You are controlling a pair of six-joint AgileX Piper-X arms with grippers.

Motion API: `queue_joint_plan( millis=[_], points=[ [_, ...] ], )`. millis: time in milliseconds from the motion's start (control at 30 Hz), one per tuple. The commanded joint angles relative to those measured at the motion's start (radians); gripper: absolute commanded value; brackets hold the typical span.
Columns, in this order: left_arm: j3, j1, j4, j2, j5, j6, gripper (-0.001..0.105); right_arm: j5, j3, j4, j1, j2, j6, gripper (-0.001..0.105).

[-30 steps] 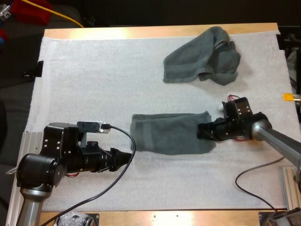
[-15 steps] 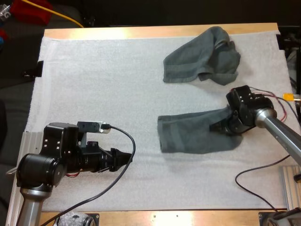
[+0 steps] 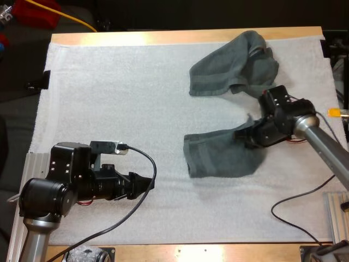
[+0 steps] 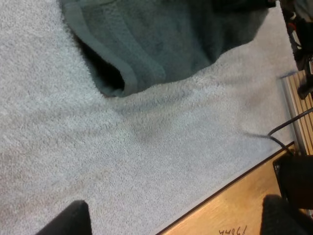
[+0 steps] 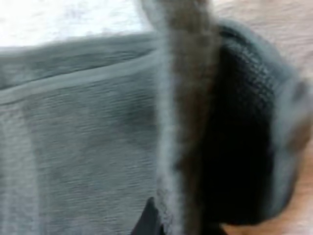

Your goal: Pick towel from pile, fold and stack

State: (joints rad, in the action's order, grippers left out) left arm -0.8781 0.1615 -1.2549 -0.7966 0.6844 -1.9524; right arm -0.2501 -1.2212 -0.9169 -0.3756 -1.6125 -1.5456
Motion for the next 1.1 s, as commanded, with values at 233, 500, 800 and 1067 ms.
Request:
queue_joint_plan(
  millis=[233, 500, 800, 1067],
  points=[
    [-0.007, -0.002, -0.005, 0.006, 0.01, 0.007, 0.068, -0.068, -0.004, 0.15, -0.127, 0.004, 0.18, 0.001],
    [-0.007, -0.002, -0.005, 0.006, 0.028, 0.007, 0.068, -0.068, -0.004, 0.185, -0.201, -0.058, 0.229, 0.001],
    [-0.007, -0.002, -0.005, 0.006, 0.03, 0.007, 0.068, -0.07, -0.004, 0.237, -0.225, -0.115, 0.284, 0.001],
    [-0.007, -0.002, -0.005, 0.006, 0.03, 0.007, 0.068, -0.098, -0.004, 0.248, -0.229, -0.155, 0.294, 0.001]
  ],
)
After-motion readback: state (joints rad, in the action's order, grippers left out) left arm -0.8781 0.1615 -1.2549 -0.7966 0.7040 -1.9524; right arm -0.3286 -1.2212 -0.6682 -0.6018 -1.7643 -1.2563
